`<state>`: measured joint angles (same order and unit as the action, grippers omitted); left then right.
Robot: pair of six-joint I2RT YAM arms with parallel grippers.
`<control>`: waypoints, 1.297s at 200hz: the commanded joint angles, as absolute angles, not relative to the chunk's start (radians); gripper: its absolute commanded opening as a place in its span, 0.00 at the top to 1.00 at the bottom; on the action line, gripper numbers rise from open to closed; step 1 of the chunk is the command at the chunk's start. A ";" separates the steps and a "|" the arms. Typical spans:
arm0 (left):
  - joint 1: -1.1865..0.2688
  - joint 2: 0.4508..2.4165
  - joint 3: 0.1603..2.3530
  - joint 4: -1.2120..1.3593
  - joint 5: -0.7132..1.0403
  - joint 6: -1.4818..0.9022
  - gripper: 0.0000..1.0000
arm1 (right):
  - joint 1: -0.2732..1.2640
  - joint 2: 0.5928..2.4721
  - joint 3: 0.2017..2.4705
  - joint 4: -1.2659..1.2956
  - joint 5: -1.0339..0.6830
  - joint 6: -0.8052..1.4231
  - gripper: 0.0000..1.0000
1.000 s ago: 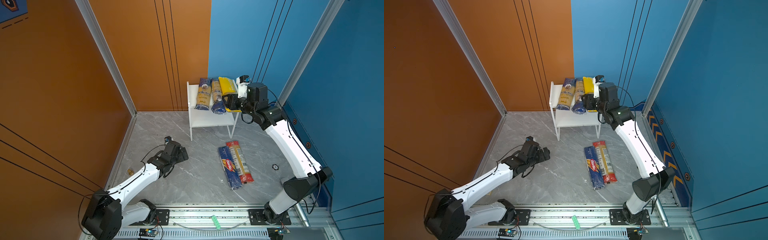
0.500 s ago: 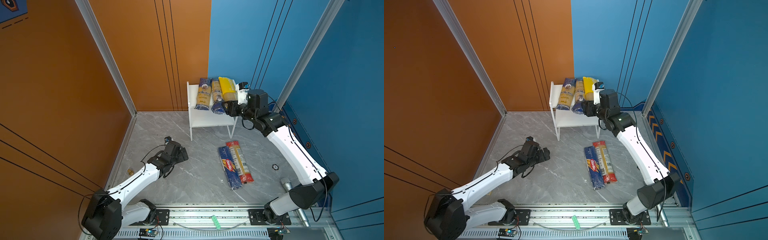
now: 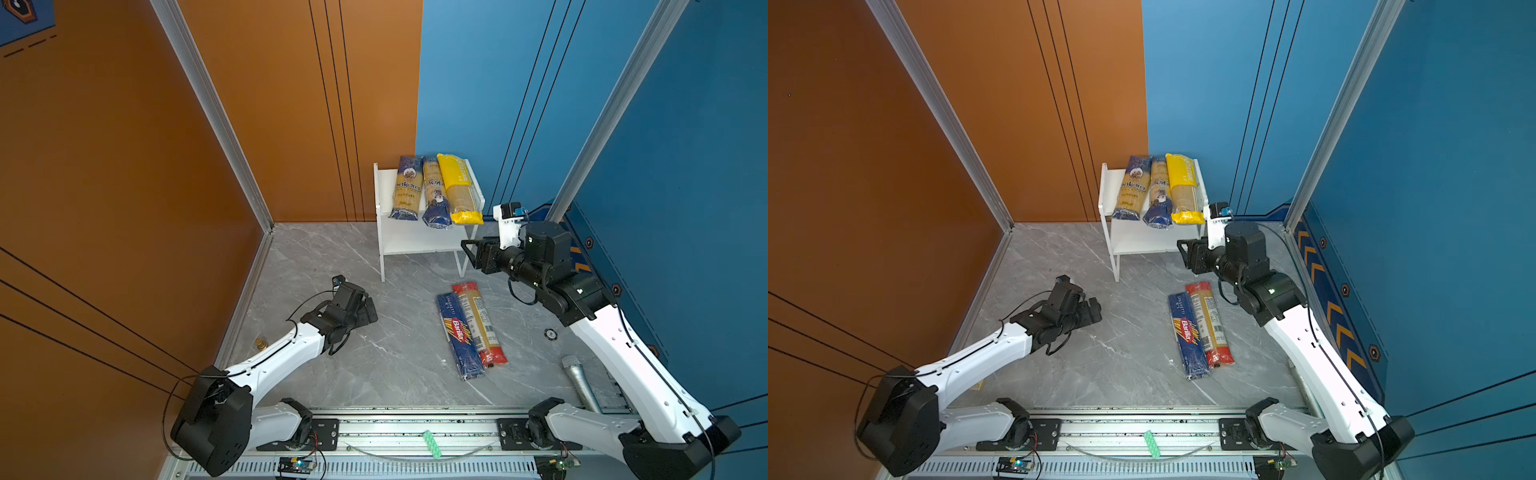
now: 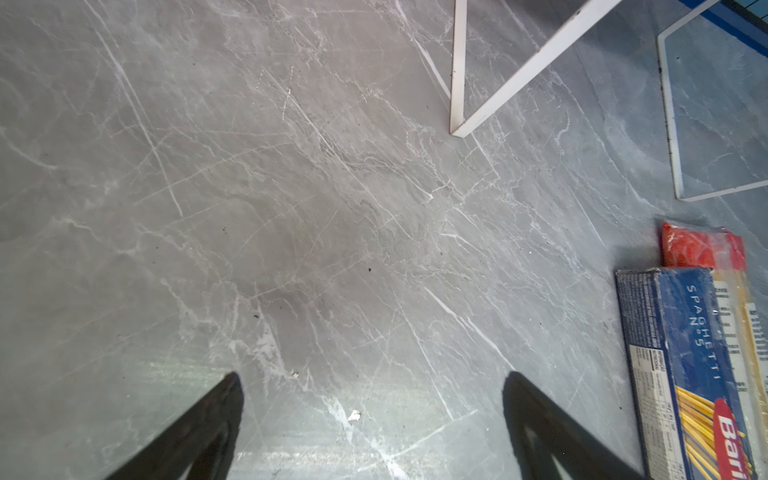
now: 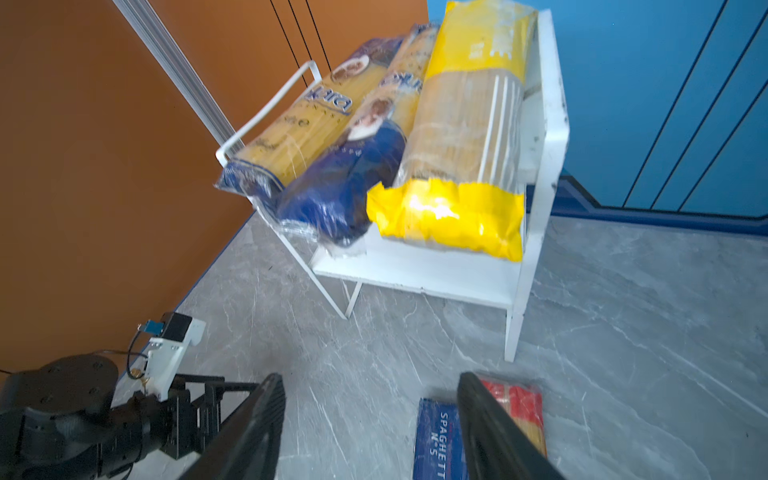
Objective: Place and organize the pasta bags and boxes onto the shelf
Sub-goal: 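Open the right gripper and draw it back from the shelf, then move the right gripper down over the blue Barilla box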
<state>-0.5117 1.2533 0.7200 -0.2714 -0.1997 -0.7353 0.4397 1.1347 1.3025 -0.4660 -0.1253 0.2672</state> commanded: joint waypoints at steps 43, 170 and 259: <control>-0.514 1.309 0.742 -0.245 -0.170 -0.747 0.02 | 0.482 1.071 1.102 -0.567 -0.130 0.293 0.30; -0.517 1.359 0.767 -0.231 -0.147 -0.747 0.02 | 0.616 1.171 0.772 -0.502 -0.115 0.369 0.23; -0.518 1.360 0.770 -0.245 -0.155 -0.741 0.02 | 0.648 1.213 0.735 -0.522 -0.017 0.377 0.22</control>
